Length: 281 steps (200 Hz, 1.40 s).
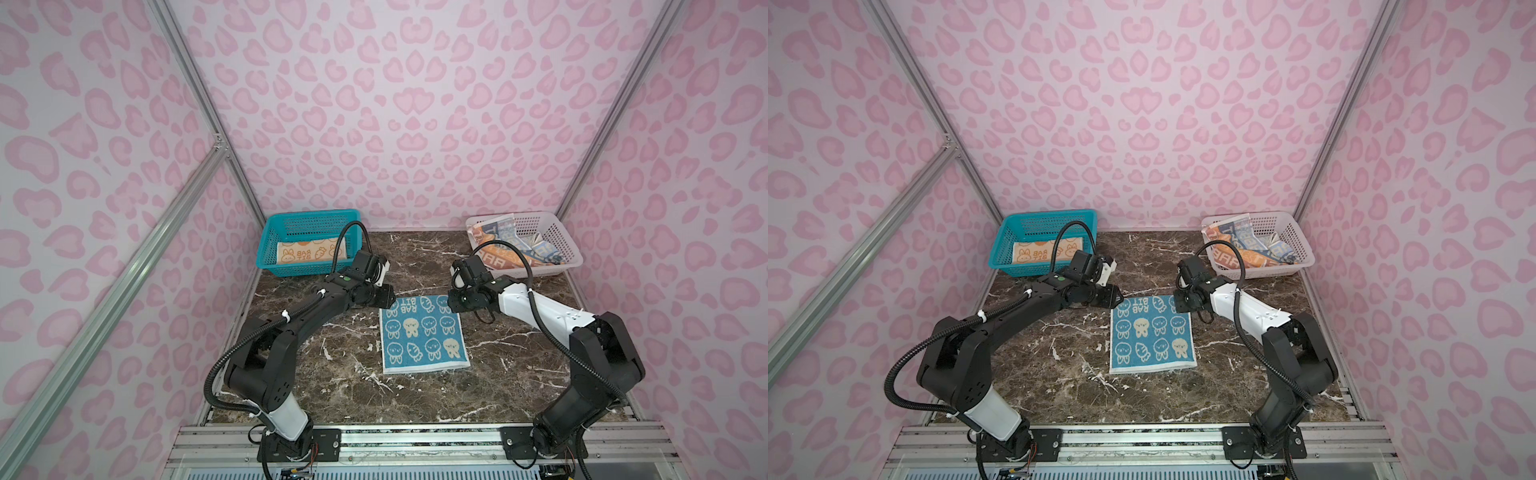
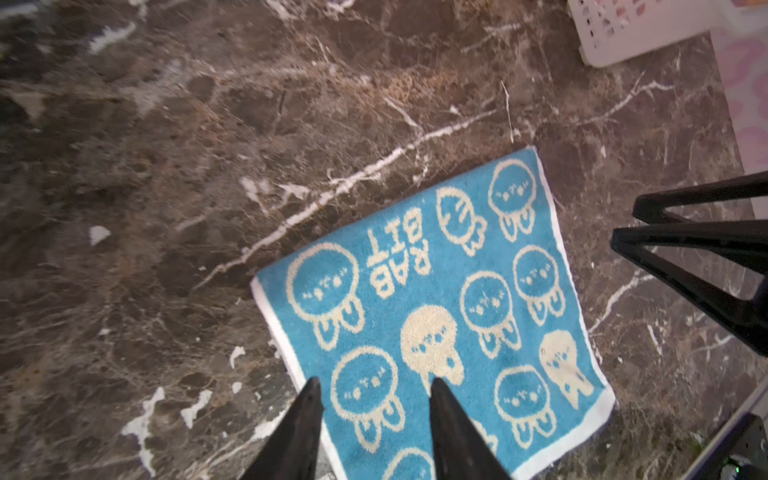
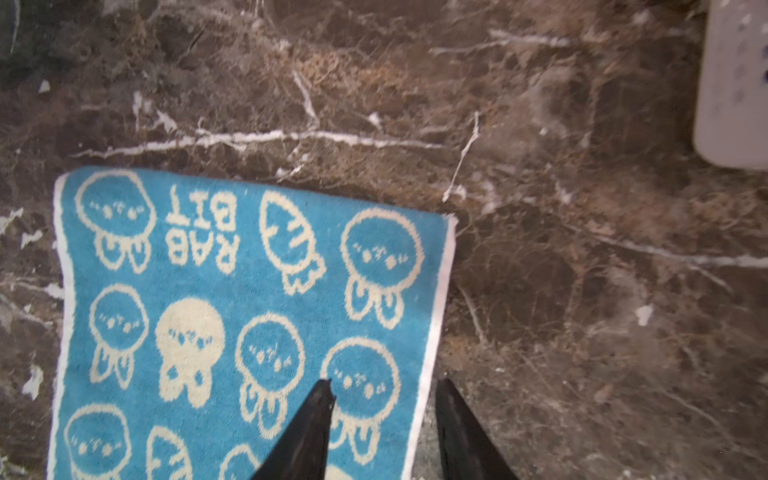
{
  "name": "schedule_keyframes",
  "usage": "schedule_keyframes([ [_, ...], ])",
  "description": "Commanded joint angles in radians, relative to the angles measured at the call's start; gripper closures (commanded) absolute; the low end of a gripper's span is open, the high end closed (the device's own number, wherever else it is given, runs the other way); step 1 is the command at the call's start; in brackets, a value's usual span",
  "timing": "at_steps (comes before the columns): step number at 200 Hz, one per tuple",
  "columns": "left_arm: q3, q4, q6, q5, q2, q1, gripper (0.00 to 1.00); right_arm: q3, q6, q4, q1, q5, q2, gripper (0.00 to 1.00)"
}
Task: Fold and stack the towels
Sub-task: 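Raise both grippers and move them away from the folded towel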
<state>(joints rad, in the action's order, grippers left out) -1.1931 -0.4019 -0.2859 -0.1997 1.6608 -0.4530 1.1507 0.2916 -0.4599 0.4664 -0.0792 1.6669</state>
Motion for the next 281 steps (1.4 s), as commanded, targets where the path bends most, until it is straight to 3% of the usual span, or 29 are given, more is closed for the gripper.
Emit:
schedule_keyframes([
  [1,-0.030,0.048,-0.043,0.052,0.026,0.032,0.49,0.016,-0.002,0.050,-0.028,0.024,0.024,0.50],
  [64,-0.107,0.082,-0.077,0.041,0.191,0.069,0.45,0.079,0.031,0.071,-0.090,0.030,0.135,0.48],
  [143,-0.127,0.102,-0.062,0.040,0.283,0.076,0.47,0.144,0.087,0.075,-0.097,0.013,0.278,0.63],
  [171,-0.143,0.095,-0.058,0.041,0.314,0.076,0.57,0.165,0.099,0.083,-0.096,0.013,0.315,0.66],
  [247,-0.116,0.069,-0.060,0.007,0.331,0.077,0.62,0.206,0.122,0.091,-0.096,-0.034,0.379,0.65],
  [281,-0.138,0.058,-0.061,-0.023,0.368,0.077,0.73,0.221,0.129,0.081,-0.095,-0.071,0.394,0.75],
])
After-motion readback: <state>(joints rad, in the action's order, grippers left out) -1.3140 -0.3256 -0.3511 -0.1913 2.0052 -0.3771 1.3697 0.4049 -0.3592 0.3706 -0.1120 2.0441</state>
